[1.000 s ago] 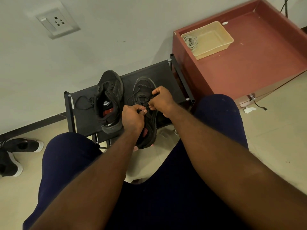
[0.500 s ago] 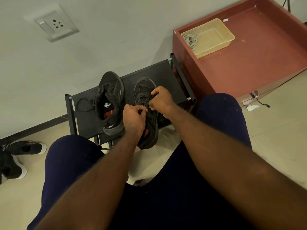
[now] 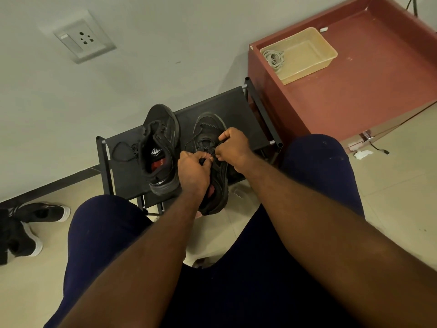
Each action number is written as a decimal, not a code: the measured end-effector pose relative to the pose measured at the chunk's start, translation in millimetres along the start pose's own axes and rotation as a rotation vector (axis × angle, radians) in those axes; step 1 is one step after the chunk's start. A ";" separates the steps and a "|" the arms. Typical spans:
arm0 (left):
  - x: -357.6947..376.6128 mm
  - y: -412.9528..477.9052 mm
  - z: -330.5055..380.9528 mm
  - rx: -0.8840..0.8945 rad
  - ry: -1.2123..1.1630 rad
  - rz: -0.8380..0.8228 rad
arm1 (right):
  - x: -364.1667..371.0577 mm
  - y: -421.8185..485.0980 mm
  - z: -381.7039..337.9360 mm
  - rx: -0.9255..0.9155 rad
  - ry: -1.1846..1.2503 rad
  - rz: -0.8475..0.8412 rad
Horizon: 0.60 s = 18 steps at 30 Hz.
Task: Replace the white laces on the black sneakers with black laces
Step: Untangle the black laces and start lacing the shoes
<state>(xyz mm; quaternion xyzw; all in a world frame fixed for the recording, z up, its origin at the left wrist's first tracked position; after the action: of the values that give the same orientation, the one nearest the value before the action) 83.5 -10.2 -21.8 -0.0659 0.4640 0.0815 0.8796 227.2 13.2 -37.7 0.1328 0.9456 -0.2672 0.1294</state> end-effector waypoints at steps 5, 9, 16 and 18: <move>0.2 -1.7 0.8 0.022 0.013 -0.005 | -1.6 -1.1 -0.1 0.075 0.083 -0.114; 0.7 -1.1 2.8 0.037 0.022 0.001 | -1.6 -1.3 0.9 0.066 0.051 -0.097; 7.1 13.0 6.7 0.045 0.067 -0.018 | 7.0 -5.3 -9.1 -0.149 -0.252 -0.122; 6.9 16.9 6.5 0.040 0.067 -0.022 | 13.9 -11.7 -10.8 -0.215 -0.353 -0.212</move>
<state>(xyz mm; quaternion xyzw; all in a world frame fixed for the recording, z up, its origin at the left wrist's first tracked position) 89.1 8.1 -24.6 -0.0564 0.4940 0.0601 0.8656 208.6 11.9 -27.7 -0.0307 0.9400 -0.1961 0.2773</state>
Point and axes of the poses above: each hand's wrist, its own y-axis towards the middle knuckle, its own x-axis out of the palm, z = x × y, the point moved 6 cm from there along y, towards the middle knuckle, and after that the axes turned 6 degrees about z, right-handed, at the moved point
